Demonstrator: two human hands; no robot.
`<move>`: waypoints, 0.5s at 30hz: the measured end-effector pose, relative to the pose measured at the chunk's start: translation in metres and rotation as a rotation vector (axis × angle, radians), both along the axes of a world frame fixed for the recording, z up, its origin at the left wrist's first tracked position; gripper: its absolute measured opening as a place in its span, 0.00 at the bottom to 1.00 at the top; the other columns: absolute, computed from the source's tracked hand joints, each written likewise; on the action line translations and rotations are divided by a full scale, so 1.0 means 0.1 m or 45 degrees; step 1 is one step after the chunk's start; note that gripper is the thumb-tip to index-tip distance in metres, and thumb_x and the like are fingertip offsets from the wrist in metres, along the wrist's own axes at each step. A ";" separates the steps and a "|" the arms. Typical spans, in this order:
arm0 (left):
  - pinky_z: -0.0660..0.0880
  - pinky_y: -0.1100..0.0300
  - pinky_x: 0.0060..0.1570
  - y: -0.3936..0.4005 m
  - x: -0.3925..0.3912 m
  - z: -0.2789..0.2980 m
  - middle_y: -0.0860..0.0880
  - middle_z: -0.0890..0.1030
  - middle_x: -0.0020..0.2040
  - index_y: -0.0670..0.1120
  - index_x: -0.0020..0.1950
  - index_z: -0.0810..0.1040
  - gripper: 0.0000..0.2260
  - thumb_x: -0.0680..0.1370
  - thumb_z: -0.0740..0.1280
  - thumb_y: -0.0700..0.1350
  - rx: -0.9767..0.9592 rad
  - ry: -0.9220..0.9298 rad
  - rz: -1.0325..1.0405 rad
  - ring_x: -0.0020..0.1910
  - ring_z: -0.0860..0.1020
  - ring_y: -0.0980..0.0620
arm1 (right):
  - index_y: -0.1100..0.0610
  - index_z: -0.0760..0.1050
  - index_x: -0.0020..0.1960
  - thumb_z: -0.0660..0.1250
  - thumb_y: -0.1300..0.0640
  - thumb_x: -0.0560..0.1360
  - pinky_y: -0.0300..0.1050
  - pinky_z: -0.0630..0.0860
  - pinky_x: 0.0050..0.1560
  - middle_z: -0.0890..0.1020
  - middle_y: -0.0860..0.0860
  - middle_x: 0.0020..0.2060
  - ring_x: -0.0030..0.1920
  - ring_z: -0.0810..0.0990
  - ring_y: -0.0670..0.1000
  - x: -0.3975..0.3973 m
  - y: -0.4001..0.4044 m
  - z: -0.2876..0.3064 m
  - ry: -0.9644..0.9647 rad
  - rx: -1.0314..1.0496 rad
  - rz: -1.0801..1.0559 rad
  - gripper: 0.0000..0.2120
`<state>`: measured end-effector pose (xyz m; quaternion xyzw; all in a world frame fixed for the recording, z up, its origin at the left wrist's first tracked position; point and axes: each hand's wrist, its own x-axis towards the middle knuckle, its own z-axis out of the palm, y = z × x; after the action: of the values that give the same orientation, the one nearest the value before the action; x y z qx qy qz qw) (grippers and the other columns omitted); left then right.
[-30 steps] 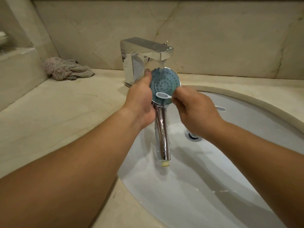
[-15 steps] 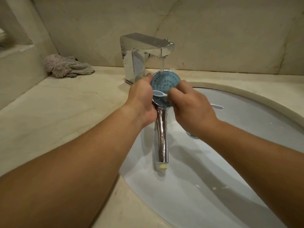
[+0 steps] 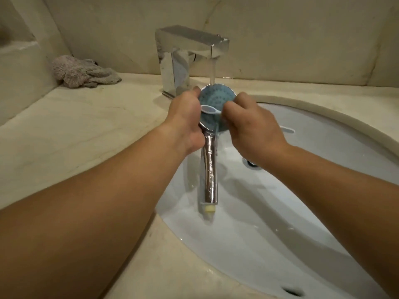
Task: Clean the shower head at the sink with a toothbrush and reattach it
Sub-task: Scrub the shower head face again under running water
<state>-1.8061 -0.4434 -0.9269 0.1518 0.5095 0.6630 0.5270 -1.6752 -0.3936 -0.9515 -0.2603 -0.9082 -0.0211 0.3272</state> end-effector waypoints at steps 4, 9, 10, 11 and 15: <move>0.81 0.39 0.58 -0.01 0.00 0.02 0.39 0.86 0.58 0.42 0.67 0.80 0.23 0.87 0.52 0.54 0.006 0.037 0.021 0.57 0.85 0.39 | 0.59 0.71 0.46 0.60 0.61 0.77 0.44 0.58 0.32 0.69 0.52 0.43 0.38 0.67 0.54 0.01 0.11 0.11 0.210 -0.199 -0.231 0.02; 0.82 0.39 0.54 -0.02 0.03 0.05 0.38 0.85 0.59 0.41 0.68 0.78 0.23 0.87 0.52 0.54 0.002 -0.004 0.014 0.57 0.85 0.38 | 0.59 0.70 0.45 0.61 0.62 0.74 0.43 0.59 0.31 0.71 0.56 0.42 0.35 0.65 0.54 -0.02 0.03 0.07 0.082 -0.080 -0.078 0.01; 0.83 0.41 0.54 -0.02 0.03 0.04 0.39 0.85 0.59 0.41 0.67 0.78 0.23 0.87 0.51 0.54 0.002 0.005 0.005 0.56 0.85 0.39 | 0.58 0.69 0.45 0.60 0.62 0.76 0.44 0.58 0.30 0.70 0.55 0.43 0.36 0.66 0.54 -0.02 0.09 0.12 0.170 -0.152 -0.171 0.01; 0.82 0.41 0.55 -0.02 0.04 0.04 0.39 0.86 0.58 0.41 0.67 0.78 0.23 0.87 0.51 0.55 0.001 0.014 -0.003 0.56 0.85 0.40 | 0.58 0.69 0.45 0.60 0.61 0.77 0.44 0.59 0.30 0.69 0.54 0.43 0.38 0.67 0.54 0.00 0.13 0.14 0.227 -0.200 -0.230 0.02; 0.81 0.38 0.57 -0.03 0.04 0.05 0.38 0.85 0.58 0.41 0.68 0.78 0.23 0.86 0.53 0.55 -0.010 0.023 0.013 0.56 0.85 0.38 | 0.58 0.69 0.46 0.63 0.63 0.74 0.48 0.67 0.28 0.72 0.57 0.44 0.33 0.67 0.56 -0.02 0.03 0.01 -0.003 -0.004 -0.007 0.04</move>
<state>-1.8019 -0.4461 -0.9221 0.1529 0.5175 0.6625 0.5196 -1.6770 -0.3906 -0.9507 -0.2631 -0.9079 -0.0211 0.3256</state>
